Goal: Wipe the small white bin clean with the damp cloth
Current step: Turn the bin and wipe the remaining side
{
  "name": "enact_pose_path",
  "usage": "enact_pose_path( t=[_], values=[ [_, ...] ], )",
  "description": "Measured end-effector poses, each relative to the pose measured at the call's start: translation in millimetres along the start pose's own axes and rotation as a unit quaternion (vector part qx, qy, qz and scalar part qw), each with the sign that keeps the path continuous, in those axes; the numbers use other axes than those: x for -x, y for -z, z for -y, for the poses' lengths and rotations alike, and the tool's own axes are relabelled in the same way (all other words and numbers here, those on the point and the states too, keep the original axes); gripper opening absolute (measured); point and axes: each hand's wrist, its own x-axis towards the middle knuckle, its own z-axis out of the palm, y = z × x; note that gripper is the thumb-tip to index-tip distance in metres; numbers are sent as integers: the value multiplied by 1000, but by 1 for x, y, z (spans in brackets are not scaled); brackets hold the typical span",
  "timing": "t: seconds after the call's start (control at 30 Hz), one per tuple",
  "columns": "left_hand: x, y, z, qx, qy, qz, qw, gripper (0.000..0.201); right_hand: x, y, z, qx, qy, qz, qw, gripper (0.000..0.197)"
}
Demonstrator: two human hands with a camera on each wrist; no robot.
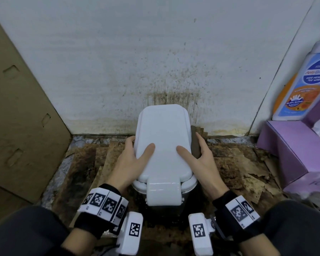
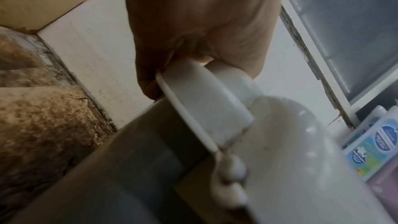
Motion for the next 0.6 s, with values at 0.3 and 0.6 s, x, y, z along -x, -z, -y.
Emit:
enact_pose_path(
  t=[0.3, 0.6],
  values=[
    [-16, 21, -6, -18, -35, 50, 998, 59, 27, -30, -16, -22, 25, -120, 992, 105],
    [-22, 30, -7, -61, -47, 75, 994, 59, 30, -53, -21, 14, 28, -148, 988, 111]
  ],
)
